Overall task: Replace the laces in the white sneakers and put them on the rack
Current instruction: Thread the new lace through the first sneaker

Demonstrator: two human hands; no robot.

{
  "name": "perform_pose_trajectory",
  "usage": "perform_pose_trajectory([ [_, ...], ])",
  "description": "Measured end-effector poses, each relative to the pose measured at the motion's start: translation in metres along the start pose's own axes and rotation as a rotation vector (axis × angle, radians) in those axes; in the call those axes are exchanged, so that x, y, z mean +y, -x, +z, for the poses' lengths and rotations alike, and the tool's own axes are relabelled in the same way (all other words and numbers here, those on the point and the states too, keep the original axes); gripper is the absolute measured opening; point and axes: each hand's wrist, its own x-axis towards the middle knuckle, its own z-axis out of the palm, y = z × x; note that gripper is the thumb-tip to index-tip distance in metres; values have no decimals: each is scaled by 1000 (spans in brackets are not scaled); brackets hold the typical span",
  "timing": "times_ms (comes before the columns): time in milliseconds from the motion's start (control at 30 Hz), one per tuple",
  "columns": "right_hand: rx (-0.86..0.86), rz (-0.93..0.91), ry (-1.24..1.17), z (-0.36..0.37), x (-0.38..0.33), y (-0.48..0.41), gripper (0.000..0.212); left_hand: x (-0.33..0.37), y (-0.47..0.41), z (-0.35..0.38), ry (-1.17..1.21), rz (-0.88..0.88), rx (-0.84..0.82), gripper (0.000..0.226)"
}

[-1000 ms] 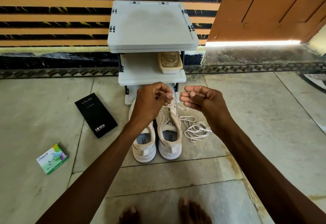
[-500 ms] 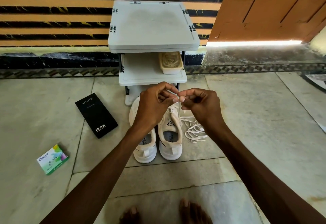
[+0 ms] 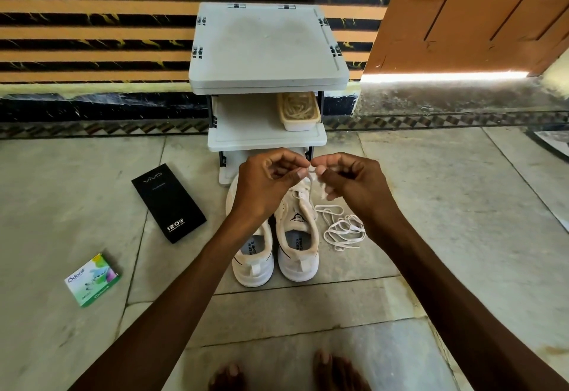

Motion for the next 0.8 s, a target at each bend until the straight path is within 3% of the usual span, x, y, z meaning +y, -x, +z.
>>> perform_pose_trajectory([
  [100, 49, -103, 190, -5, 2, -5, 17, 3, 0, 0, 19, -21, -11, 15],
  [233, -214, -75, 302, -7, 3, -12, 22, 5, -2, 1, 22, -4, -48, 15],
  [300, -293, -71, 281, -3, 7, -11, 26, 4, -3, 1, 8, -1, -41, 18],
  [567, -298, -46, 213, 5, 12, -8, 31, 3, 0, 4, -139, 78, 7, 21],
  [800, -370, -23, 213, 4, 10, -9, 36, -2, -2, 4, -117, 23, -38, 23],
])
